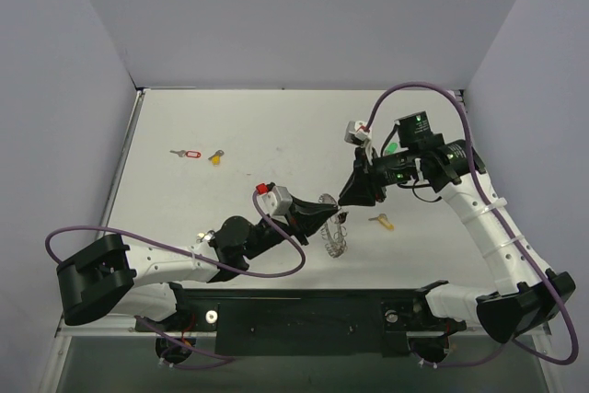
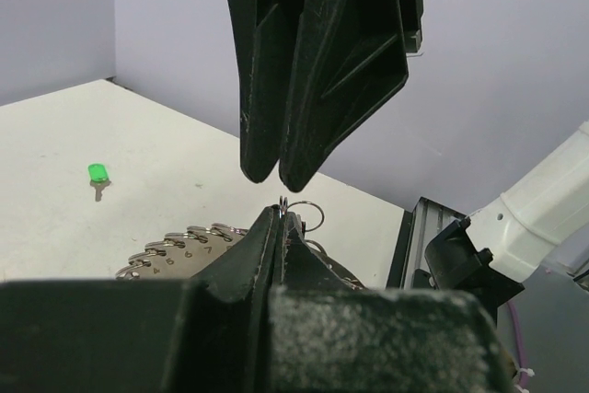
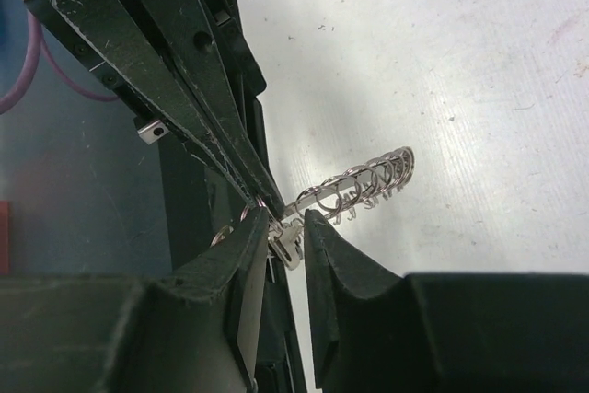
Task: Put the keys on the keyring
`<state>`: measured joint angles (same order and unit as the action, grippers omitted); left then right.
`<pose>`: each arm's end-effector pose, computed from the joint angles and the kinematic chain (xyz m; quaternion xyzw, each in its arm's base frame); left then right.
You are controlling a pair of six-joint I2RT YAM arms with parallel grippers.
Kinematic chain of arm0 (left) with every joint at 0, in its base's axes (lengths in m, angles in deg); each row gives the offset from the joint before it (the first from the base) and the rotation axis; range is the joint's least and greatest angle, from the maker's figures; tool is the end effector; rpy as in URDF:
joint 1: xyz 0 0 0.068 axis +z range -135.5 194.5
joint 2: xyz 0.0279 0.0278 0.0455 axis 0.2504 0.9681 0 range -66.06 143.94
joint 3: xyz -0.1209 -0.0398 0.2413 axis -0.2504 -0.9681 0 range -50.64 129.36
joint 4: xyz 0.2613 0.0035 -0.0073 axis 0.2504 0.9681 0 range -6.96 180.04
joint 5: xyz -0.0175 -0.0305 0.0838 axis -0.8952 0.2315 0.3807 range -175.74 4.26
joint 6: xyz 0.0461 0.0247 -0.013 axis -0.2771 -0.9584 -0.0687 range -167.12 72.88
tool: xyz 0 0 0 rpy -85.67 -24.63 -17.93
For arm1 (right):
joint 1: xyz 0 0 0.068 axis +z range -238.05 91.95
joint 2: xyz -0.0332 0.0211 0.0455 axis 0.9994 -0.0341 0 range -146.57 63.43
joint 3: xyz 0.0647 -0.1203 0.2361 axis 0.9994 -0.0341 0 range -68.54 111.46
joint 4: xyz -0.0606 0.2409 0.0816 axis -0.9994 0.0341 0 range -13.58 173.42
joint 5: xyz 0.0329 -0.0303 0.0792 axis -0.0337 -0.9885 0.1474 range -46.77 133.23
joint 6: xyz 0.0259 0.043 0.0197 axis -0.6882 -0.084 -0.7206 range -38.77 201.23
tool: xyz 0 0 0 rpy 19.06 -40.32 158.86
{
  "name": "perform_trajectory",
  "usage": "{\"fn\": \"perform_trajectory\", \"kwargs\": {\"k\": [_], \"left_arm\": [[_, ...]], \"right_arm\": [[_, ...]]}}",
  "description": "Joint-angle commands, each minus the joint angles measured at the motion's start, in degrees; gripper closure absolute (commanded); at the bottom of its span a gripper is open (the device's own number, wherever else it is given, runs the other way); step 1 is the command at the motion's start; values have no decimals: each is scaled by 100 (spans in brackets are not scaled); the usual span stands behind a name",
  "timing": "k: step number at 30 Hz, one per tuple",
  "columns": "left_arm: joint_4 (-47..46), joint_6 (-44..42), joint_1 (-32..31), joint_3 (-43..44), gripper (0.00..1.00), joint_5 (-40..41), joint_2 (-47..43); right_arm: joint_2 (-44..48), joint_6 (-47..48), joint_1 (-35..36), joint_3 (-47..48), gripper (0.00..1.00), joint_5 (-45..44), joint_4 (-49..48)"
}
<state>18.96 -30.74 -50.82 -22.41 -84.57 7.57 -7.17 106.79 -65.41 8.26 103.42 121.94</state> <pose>0.1110 -0.2397 0.2696 0.2339 0.5340 -0.5269 0.6184 0.2100 0.1211 0.3905 -0.5152 0.6262 0.4436 0.3817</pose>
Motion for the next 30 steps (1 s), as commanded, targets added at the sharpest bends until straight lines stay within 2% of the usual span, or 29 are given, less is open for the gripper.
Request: {"fn": "perform_trajectory", "kwargs": {"k": [1,22,27,30], "left_arm": [[-343,58,-42,245,100,112,-226],[-650,207,-25,139,100,199,-358],[-685,225,-16,130,100,217,-366],[-677,251,10,104,100,200,-367]], "right_arm": [[-6,-51,110,-121,82,99,-43],[-76,696,268,-323,89,196,230],[-93,783,312,-297,77,195,299],[-58,880,286,-253,75,248,388]]}}
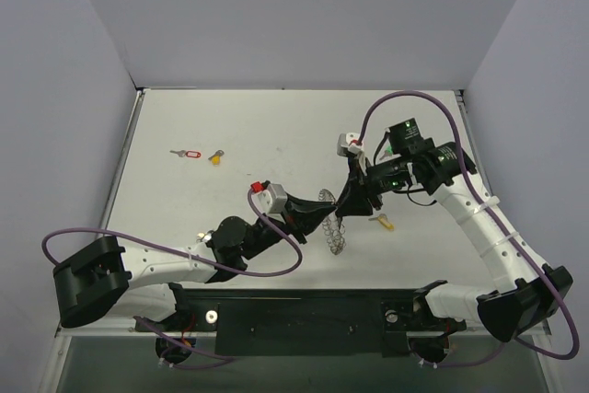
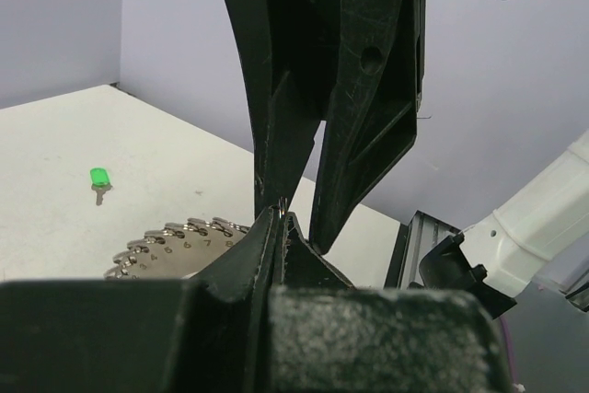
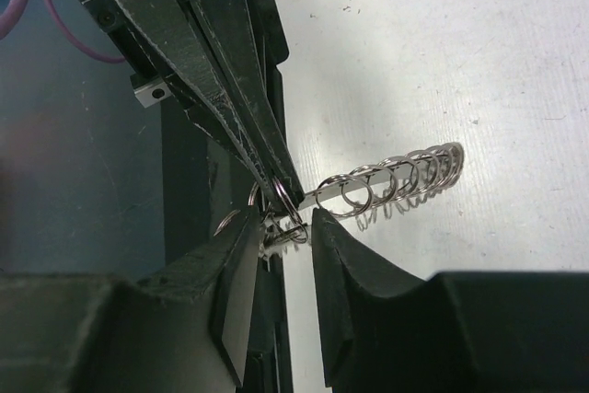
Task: Put the keys on the keyring
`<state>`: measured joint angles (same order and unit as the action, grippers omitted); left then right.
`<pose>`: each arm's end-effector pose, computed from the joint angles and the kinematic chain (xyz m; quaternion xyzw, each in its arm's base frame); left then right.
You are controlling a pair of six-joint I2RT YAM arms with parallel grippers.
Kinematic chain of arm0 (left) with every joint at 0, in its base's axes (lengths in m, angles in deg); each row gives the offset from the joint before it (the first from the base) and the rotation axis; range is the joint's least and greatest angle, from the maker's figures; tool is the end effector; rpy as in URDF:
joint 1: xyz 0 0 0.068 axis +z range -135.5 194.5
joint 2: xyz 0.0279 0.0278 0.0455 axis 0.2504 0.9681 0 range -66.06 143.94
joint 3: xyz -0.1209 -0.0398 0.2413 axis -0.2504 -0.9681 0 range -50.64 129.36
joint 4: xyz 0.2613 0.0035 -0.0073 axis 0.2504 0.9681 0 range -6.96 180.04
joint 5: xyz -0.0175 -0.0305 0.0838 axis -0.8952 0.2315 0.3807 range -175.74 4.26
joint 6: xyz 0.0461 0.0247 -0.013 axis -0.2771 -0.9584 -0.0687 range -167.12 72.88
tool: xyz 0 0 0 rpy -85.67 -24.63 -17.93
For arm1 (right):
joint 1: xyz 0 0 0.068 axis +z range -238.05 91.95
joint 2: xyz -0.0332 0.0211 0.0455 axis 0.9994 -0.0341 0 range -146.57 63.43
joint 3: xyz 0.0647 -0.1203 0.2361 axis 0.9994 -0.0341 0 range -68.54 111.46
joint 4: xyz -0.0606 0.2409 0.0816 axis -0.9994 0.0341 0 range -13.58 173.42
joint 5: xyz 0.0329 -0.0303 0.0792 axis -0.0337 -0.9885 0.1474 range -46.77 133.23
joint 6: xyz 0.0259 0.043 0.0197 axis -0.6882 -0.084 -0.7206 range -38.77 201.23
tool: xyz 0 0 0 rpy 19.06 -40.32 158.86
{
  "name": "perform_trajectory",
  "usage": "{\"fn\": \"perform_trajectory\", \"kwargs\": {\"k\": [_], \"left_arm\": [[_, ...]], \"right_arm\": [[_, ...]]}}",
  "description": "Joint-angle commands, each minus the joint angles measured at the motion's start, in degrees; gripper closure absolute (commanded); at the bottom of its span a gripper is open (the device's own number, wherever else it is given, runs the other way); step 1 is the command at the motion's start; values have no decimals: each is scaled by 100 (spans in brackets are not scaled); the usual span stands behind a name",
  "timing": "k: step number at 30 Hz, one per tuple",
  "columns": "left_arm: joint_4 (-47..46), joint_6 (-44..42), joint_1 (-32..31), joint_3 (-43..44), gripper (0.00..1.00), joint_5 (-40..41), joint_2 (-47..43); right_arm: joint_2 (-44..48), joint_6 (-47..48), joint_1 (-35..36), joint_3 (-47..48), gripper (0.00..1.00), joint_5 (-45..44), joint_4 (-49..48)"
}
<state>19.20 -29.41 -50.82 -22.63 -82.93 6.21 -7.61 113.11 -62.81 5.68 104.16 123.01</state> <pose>0.1102 -0.2356 0.2737 0.2143 0.5354 -0.5308 0.6210 0.2056 0.1313 0.3739 -0.5546 0.5996 0.4451 0.3672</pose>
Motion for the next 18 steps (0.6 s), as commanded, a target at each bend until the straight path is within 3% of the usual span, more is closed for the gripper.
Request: {"fn": "perform_trajectory", "kwargs": {"k": [1,7,12,18], "left_arm": [[-692,127,10,117,100,18,-240],[-683,206,54,82,100,-131,-257],[-806,320,98,12,100,-281,-257],[-867,434,160,29,100,-772,-231]], "right_arm": [[-23,283,17,14,75,200,324],[-15,416,-176,128,74,682,447],[29,713,-405,251,61,903,728],[-67,1267,-414,436,59,1053,1167]]}}
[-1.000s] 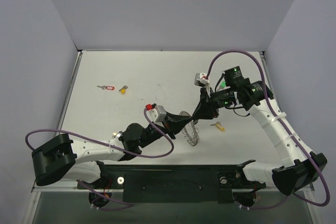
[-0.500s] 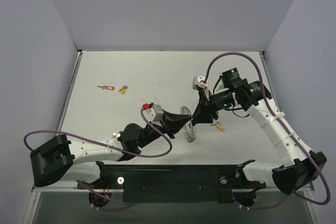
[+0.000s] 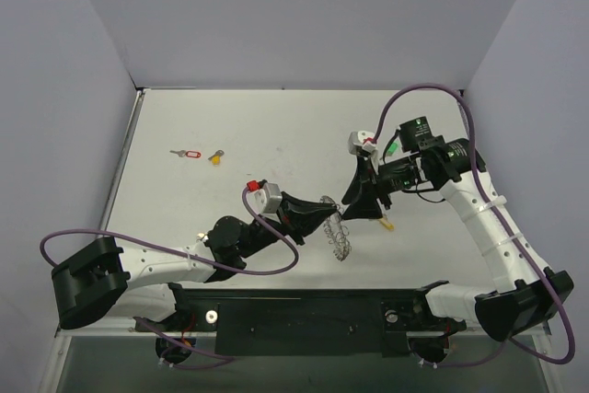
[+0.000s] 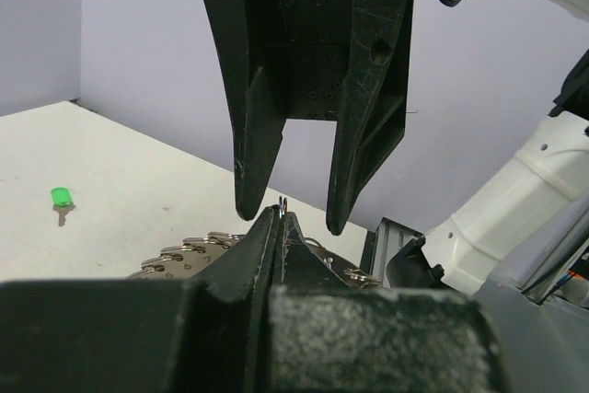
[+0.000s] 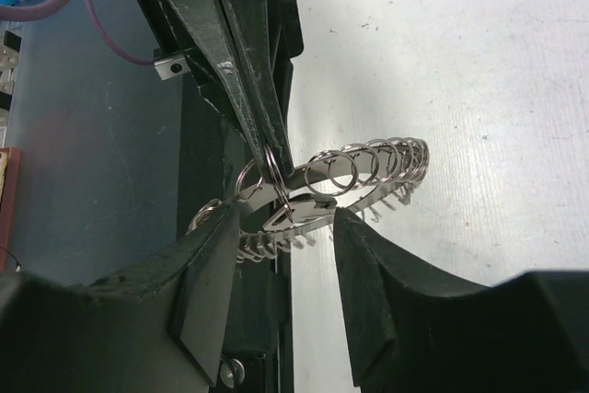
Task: Put the keys on the keyring
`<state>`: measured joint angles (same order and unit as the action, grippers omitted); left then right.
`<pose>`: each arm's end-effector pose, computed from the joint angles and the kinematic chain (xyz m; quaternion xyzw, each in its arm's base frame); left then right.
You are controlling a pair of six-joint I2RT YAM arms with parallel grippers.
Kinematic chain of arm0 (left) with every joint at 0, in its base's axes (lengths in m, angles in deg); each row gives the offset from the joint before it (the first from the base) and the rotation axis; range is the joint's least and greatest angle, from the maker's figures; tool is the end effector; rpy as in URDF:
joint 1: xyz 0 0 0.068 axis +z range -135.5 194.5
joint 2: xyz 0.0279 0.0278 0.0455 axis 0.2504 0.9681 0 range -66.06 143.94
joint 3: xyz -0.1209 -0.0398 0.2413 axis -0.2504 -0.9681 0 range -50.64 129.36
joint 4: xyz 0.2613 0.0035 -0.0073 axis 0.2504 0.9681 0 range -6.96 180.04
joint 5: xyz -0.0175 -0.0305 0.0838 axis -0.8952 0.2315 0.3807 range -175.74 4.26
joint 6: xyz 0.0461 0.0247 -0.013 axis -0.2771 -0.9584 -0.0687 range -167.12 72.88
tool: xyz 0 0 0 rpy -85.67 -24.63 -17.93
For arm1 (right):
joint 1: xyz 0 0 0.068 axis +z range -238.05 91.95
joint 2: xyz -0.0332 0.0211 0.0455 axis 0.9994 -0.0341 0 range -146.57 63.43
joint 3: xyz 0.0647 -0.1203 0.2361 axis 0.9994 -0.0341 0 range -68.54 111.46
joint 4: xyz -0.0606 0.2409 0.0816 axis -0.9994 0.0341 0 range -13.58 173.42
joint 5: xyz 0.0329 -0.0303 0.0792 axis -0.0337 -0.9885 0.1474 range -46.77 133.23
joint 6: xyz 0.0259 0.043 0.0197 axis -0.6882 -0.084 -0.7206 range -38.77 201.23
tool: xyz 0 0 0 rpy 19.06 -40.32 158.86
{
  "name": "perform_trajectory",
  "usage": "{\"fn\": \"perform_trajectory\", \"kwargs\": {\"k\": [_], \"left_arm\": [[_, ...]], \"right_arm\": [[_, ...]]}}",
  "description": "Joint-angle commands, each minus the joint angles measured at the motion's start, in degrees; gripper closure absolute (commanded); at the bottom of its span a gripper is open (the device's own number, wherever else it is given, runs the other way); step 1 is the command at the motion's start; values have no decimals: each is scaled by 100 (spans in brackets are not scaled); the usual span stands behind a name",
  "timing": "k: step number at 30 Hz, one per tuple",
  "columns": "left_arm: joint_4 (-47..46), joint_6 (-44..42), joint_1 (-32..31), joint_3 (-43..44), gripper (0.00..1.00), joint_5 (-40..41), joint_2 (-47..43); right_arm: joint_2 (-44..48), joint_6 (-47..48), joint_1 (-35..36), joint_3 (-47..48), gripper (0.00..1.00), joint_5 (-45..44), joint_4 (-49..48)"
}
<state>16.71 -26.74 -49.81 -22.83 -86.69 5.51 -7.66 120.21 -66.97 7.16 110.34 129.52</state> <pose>0.1105 -0.2311 0.2799 0.2140 0.5122 -0.5637 0.6117 0.2048 0.1141 0.3769 -0.5595 0.5767 0.4646 0.3721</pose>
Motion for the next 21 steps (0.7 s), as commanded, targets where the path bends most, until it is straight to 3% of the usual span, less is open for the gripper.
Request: {"fn": "perform_trajectory", "kwargs": {"k": [1,4,21], "left_arm": [[-653,203,68,49,100,-458,-152],[-724,238,68,49,100,-520,-135],[-785,335,77,93,100,-635,-29]], "right_arm": [[-133,697,10,357,59,469,743],[-221,1180,89,498,62,540,1114],[-327,1586,282,577,74,636,1396]]}}
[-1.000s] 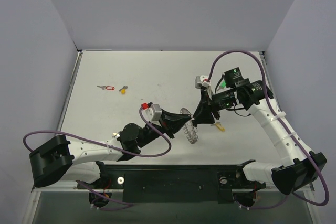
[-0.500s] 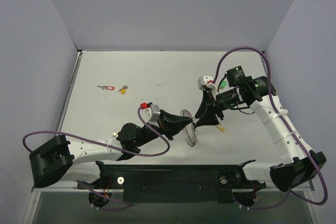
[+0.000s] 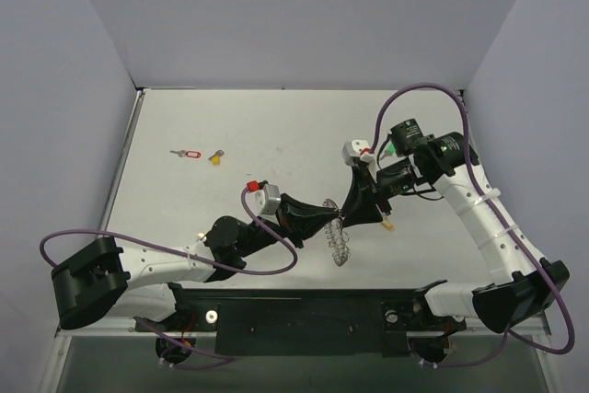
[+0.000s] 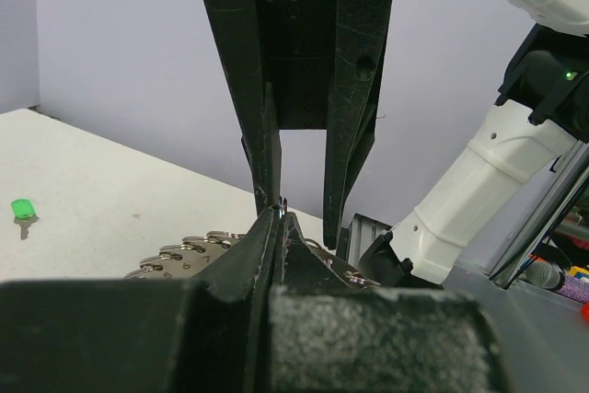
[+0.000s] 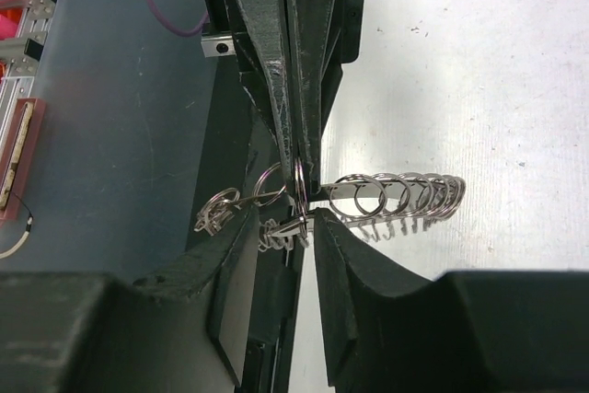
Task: Put the keys on the keyring
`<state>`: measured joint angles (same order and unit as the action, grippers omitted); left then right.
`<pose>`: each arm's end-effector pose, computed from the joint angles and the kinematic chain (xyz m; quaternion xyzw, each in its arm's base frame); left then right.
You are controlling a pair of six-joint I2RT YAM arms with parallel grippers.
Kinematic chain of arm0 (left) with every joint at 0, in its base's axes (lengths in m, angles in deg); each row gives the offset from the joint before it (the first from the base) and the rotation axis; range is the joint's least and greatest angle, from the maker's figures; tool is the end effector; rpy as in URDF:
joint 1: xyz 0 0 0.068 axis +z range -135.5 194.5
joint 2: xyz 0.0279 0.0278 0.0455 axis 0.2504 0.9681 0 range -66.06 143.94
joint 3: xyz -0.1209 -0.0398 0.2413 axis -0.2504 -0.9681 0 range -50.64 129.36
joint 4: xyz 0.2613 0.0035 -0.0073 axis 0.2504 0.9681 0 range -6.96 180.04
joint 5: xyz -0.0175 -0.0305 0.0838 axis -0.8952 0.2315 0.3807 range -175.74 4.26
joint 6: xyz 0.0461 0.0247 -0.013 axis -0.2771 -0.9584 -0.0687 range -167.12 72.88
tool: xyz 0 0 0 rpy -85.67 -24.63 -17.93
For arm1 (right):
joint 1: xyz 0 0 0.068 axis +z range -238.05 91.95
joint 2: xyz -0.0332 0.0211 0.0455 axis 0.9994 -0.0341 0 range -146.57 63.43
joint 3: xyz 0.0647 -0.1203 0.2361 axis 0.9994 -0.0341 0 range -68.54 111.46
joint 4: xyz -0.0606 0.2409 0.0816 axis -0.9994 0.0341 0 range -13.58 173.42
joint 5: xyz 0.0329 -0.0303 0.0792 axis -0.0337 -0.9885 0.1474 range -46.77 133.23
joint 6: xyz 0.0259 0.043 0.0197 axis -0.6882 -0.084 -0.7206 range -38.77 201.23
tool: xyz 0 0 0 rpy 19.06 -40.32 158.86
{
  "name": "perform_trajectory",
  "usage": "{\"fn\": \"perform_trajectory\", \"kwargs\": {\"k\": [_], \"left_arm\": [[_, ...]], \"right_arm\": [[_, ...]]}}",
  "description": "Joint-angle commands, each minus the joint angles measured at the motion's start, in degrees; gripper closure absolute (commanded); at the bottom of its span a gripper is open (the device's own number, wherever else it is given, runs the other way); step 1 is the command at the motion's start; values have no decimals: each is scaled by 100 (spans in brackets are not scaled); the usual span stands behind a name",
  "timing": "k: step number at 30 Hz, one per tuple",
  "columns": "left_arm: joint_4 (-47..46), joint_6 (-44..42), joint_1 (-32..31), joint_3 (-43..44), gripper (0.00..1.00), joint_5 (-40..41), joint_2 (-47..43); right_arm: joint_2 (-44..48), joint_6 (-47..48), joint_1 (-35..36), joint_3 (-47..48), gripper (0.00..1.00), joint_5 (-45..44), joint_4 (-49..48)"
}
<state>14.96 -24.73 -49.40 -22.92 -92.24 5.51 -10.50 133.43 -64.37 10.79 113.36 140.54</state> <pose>0.1084 -0.2303 0.2824 0.2366 0.4900 -0.5958 0.5907 0.1972 0.1230 0.3763 -0.6067 0.5265 0.4818 0.3501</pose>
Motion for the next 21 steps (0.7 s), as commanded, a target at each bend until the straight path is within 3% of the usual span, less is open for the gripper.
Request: {"fn": "perform_trajectory", "kwargs": {"k": [1,12,21], "left_arm": [[-619,125,27,101,100,-88,-12],[-628,169,35,163,100,-211,41],[-646,178,35,181,100,-220,85]], "right_arm": [[-34,264,14,214,74,326,286],[-69,273,-65,197,75,423,294],[-86,308,-74,171,92,440,285]]}}
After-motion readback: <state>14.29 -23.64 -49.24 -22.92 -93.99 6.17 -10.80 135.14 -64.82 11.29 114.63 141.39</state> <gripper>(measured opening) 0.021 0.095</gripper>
